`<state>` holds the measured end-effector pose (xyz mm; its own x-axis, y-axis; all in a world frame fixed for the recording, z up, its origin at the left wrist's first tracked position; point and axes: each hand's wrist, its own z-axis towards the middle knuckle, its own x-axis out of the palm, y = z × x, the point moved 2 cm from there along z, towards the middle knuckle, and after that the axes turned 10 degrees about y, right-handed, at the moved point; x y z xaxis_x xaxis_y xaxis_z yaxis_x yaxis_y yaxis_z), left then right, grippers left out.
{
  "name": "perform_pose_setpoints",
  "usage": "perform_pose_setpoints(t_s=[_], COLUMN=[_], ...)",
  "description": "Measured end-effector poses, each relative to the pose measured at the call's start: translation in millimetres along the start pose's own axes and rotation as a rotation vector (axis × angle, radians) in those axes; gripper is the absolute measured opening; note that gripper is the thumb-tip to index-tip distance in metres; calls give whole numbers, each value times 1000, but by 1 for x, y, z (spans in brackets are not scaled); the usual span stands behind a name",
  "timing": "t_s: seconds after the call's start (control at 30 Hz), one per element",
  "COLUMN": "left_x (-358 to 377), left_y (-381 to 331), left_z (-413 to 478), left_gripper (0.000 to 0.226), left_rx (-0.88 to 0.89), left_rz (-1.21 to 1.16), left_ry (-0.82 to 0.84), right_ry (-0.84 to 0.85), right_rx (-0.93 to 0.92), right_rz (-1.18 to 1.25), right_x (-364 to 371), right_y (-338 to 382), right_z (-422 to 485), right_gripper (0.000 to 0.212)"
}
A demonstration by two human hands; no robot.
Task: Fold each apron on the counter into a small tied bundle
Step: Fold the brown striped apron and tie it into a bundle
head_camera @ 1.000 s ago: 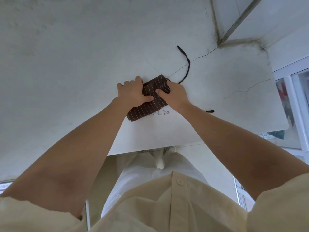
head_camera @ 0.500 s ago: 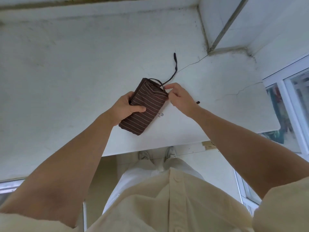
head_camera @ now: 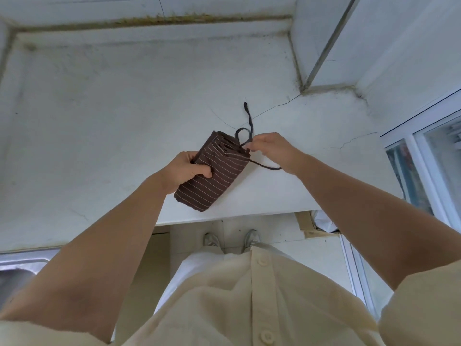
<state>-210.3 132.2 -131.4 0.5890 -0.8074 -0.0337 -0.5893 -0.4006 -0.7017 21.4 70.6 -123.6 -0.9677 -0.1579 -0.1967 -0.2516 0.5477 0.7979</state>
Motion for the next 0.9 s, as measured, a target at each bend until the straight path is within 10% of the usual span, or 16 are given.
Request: perform_pose_setpoints(t_s=[0.17,0.3,0.47,0.6,0.7,0.77,0.9], left_x=[9,10,9,21,32,37,44], left_y=[0,13,16,8,2,0,1], left_z=[-8,-16,-22,-22,-21,-21,-25], left_gripper=[17,18,21,33,26,38,49], left_rx=[-40,-86,-94,-59,-39,-28,0], left_rz=[31,14,-51,-85,-100,-123,-210], left_ry=[-42,-103,-144,-134,-121,-107,-79], right_ry=[-43,-462,-471,-539,-441,-289,79], right_rx=[-21,1,474,280,-35,-254,-164], right_rz=[856,1143,296,-403,-379,-299,-252], right_x=[-9,-46,-70,-64,-39,-22,2], right_y=[-3,-24,-57,-37,-17,-9,-11], right_z=[-7,-9,-23,-28,-29,-30,-33], right_gripper=[24,25,24,28,3,25,29])
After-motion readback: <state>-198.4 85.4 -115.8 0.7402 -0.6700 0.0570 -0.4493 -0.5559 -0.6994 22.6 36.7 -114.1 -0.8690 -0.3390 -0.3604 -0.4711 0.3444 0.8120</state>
